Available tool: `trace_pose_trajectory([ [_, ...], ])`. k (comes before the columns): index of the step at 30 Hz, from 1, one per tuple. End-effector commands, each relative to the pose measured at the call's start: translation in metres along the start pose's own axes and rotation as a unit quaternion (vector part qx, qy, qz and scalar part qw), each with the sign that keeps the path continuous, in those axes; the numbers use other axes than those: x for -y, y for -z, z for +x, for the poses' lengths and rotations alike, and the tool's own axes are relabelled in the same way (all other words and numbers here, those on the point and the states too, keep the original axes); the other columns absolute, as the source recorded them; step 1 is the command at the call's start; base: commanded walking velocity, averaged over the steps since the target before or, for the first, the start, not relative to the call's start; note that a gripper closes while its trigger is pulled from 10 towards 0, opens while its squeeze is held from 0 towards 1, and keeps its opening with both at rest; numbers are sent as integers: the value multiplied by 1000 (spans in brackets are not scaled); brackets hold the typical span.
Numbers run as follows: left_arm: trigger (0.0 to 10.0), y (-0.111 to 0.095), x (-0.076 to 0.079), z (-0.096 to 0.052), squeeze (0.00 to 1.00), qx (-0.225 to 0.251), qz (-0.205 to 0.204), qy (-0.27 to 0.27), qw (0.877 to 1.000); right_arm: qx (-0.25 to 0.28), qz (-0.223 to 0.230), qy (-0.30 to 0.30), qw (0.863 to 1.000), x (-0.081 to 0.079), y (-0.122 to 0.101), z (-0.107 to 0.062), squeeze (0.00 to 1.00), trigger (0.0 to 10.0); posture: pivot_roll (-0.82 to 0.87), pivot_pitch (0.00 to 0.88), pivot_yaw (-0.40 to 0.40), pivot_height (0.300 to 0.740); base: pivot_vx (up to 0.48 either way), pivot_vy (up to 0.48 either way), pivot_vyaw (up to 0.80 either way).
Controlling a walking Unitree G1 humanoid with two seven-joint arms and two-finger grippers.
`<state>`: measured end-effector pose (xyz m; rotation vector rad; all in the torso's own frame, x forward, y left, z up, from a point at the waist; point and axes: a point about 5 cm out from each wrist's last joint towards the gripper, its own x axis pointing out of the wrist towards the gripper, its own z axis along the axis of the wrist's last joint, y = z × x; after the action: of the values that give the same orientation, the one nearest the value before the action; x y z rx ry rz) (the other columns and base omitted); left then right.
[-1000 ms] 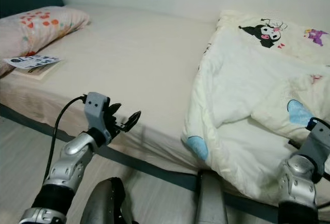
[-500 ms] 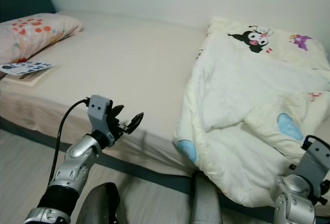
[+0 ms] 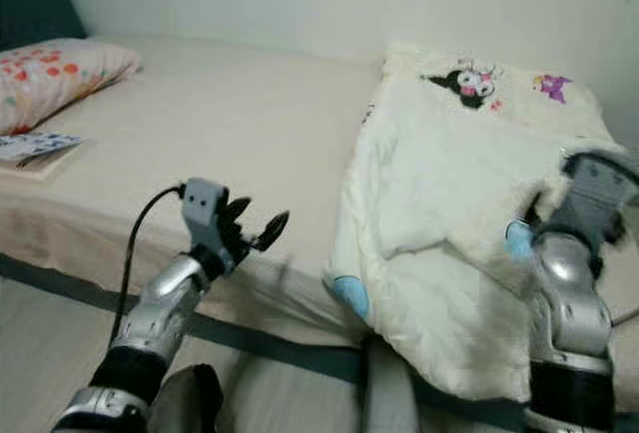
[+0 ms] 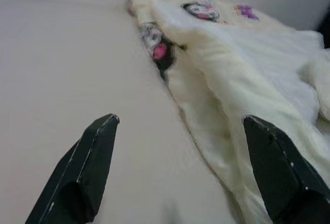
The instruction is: Clean up the room
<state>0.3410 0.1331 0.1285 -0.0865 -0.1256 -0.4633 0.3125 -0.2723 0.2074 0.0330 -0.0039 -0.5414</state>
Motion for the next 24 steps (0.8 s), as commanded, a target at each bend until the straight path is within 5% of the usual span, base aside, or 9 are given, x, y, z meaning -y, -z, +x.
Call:
trace_pose_trajectory([
  [1,10000,-3,-3,4,0,9,-10,-15,1000,5,16,-47,999,-16,-2,7,0,10000,-91,43,-33,501,0,0,-644],
  [24,10000,5,-17,5,0,-15,11,-87,996,-10,-12,-196,980,-78,19,6,0,10000,-72,28,-36,501,0,0,-643],
])
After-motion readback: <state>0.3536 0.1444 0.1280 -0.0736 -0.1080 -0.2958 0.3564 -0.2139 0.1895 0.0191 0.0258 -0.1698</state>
